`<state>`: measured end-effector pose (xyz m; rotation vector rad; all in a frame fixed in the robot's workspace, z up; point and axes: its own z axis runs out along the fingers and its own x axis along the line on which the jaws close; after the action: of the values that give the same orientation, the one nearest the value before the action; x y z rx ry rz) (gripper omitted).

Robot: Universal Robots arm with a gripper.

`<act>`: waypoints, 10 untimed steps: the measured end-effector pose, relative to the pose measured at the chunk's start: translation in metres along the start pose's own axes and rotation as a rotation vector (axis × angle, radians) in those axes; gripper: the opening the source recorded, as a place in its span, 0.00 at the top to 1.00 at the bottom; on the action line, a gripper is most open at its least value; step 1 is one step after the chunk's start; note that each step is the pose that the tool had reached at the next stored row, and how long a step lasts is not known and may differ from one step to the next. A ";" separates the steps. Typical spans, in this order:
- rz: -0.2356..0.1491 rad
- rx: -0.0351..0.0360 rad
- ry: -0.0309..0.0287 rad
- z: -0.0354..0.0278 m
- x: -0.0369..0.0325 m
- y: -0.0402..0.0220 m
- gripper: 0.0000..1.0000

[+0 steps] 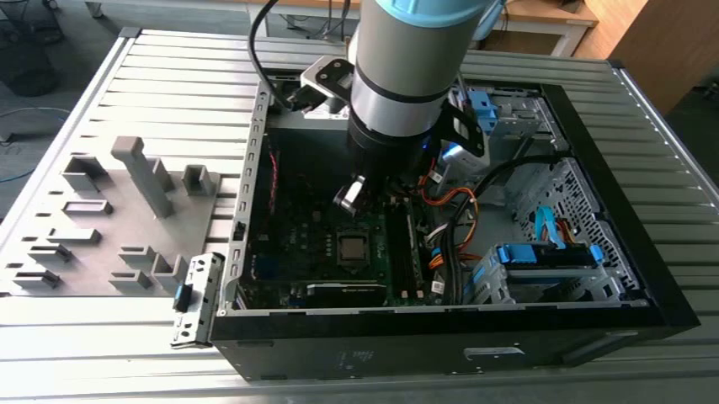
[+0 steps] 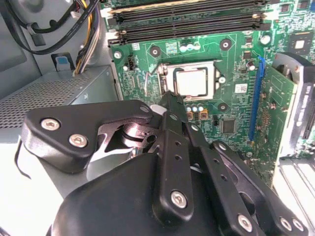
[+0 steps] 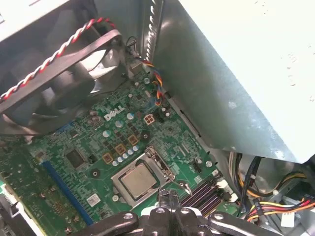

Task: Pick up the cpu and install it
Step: 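Install the first cpu locking lever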

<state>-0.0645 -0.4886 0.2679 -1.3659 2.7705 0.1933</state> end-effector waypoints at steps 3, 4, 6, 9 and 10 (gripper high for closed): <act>0.000 0.0000 0.0000 0.0004 -0.0025 0.0009 0.90; 0.000 0.0000 0.0000 0.0006 -0.0032 0.0011 0.90; 0.000 -0.0001 0.0000 0.0009 -0.0049 0.0007 0.90; 0.000 0.0000 0.0000 0.0018 -0.0075 -0.0004 0.90; 0.000 0.0000 0.0001 0.0022 -0.0085 -0.0006 0.90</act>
<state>-0.0589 -0.4820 0.2665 -1.3659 2.7706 0.1933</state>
